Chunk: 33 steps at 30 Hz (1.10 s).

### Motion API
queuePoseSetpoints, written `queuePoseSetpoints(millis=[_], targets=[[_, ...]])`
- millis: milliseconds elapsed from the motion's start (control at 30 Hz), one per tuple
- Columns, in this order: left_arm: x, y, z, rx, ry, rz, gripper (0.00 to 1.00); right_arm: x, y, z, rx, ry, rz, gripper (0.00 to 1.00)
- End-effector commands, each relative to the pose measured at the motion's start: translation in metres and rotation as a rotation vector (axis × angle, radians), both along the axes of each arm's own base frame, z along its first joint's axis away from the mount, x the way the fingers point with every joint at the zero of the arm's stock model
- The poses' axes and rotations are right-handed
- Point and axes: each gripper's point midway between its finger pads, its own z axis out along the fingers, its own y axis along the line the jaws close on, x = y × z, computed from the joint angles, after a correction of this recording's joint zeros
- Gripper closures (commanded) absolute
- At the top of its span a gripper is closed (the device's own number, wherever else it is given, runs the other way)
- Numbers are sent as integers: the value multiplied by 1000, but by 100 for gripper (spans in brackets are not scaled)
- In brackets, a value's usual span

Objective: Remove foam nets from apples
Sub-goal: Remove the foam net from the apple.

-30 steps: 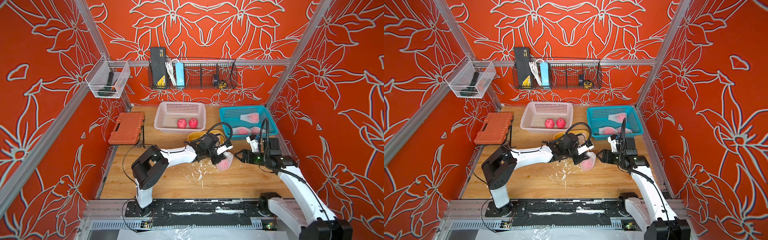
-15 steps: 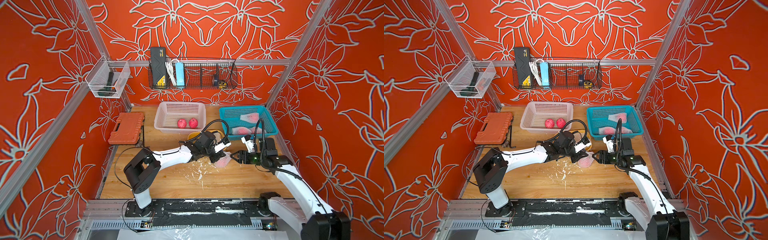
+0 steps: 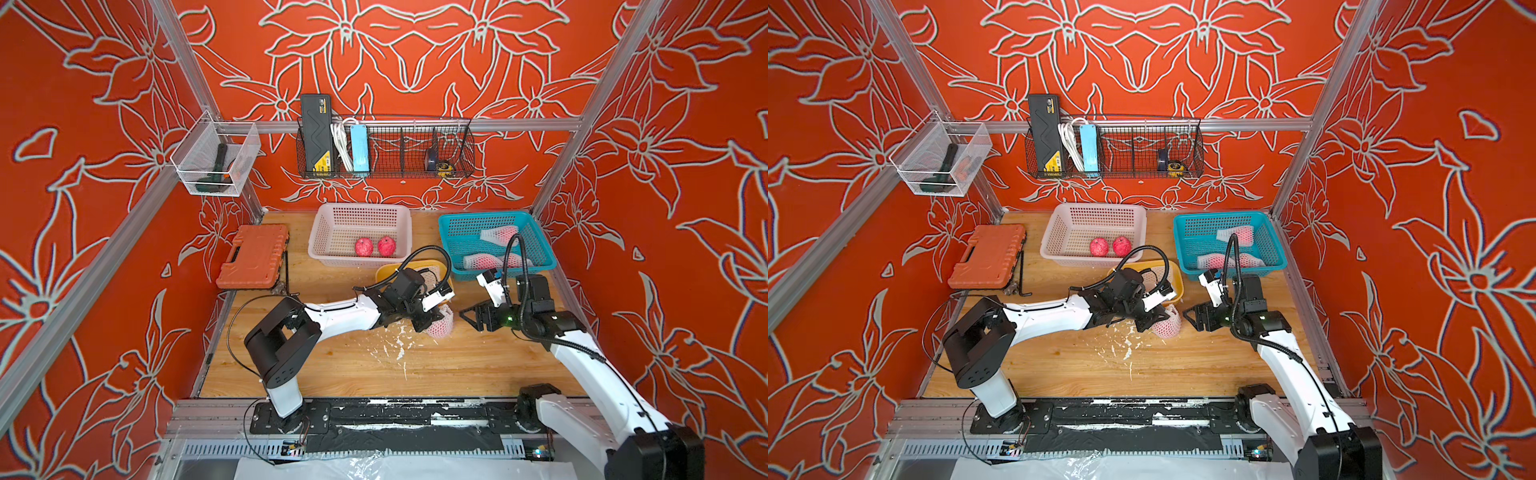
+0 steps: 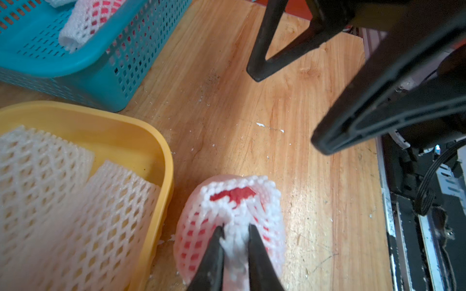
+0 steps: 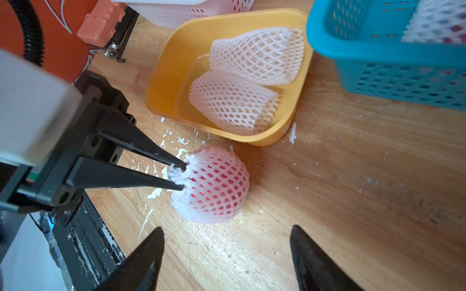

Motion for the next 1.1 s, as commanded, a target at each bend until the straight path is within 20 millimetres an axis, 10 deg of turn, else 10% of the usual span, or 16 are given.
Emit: queuePoseSetpoints(millis=[0, 867, 1067], targets=[[2, 0, 28, -61, -45, -4, 84, 0, 11, 8, -30, -70, 135, 27], [-3, 10, 44, -126, -58, -25, 88, 3, 52, -9, -27, -157, 409, 56], [-2, 13, 53, -139, -73, -25, 88, 1, 56, -2, -12, -156, 437, 91]])
